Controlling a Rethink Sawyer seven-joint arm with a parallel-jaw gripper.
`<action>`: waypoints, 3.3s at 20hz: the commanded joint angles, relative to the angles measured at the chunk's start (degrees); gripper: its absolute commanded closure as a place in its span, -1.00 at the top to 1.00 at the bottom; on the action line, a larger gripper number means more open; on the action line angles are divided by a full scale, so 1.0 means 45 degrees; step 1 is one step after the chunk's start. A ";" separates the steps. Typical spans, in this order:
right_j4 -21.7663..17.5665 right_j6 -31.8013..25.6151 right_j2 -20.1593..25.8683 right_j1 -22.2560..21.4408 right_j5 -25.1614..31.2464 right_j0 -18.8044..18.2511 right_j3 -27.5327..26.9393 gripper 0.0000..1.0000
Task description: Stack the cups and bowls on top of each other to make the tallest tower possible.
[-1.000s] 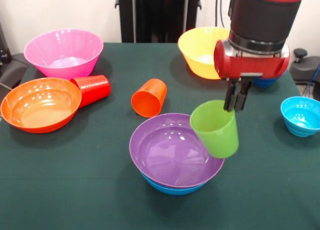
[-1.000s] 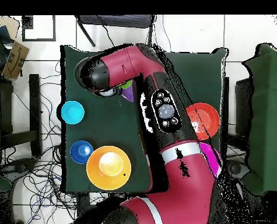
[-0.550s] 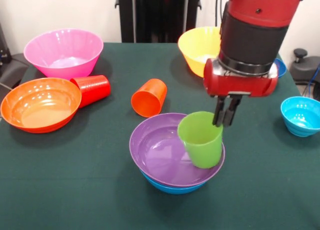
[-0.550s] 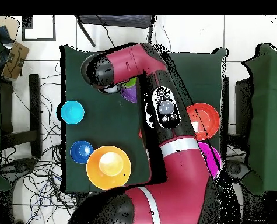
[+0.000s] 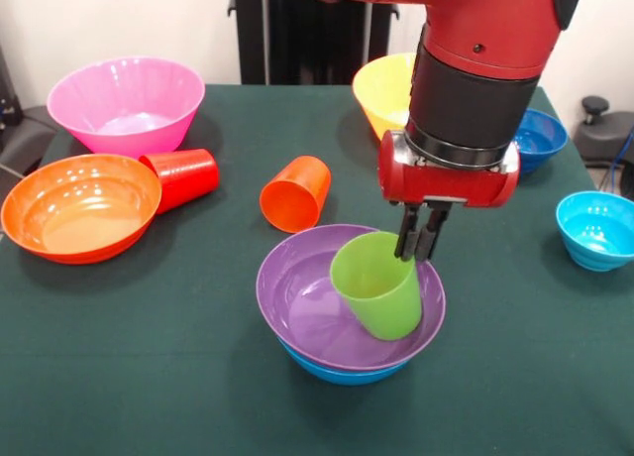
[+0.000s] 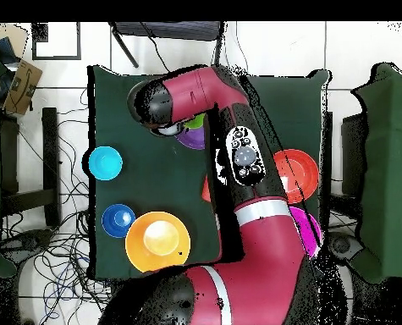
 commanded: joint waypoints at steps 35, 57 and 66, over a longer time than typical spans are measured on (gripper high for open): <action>-0.0082 -0.2302 -0.0935 -0.0562 0.1433 -0.0073 0.0254 -1.00; -0.0456 -0.2219 -0.1215 -0.0321 0.1301 0.0119 0.0193 -1.00; -0.0154 -0.2234 -0.1292 -0.0167 0.1543 0.0099 0.0085 1.00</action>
